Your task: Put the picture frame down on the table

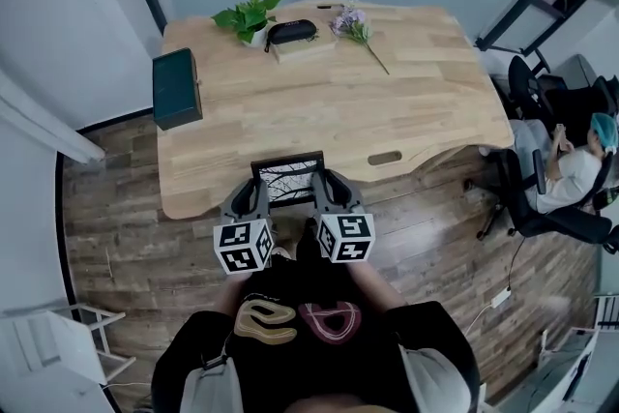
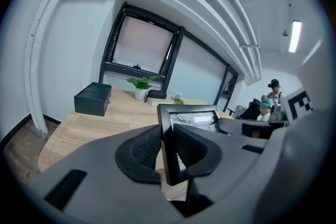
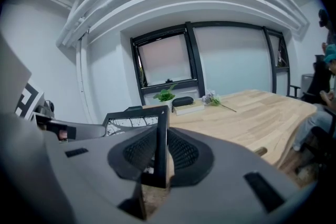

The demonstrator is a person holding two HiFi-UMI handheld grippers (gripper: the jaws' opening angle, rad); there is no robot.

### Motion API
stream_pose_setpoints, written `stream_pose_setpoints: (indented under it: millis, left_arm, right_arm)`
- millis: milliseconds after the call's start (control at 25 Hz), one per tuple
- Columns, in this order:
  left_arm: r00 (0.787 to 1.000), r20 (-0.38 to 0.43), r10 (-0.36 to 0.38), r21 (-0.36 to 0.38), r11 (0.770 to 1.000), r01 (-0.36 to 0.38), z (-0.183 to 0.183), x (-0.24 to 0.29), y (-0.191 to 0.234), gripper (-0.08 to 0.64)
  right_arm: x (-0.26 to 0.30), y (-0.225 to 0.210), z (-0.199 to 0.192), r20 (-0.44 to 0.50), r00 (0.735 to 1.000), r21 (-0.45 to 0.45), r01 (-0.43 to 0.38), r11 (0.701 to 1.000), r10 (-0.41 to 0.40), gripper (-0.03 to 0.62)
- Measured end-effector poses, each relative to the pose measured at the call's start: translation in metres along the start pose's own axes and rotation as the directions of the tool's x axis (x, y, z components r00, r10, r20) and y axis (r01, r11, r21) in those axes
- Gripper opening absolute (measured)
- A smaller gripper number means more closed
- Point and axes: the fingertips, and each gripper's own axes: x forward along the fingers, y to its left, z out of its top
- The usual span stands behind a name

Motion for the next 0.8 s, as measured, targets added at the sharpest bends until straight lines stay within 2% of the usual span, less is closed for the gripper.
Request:
stream_pose_setpoints:
  millis: [560, 800]
  left_arm:
    - [0.995, 0.028, 0.095, -0.019, 0.995, -0.095, 0.051, 0.082, 0.010, 0.083]
    - [0.992, 0.009, 0.124, -0.031, 0.992, -0.124, 0.063, 0.121, 0.010, 0.083]
  right_arm:
    - [0.091, -0.039, 0.047, -0.017, 0.997, -0.022, -0.076, 0.997, 0.076, 0.074]
    - [0.129, -0.063, 0.057, -0.068, 0.994, -0.020, -0.087, 0.996, 0.086, 0.073]
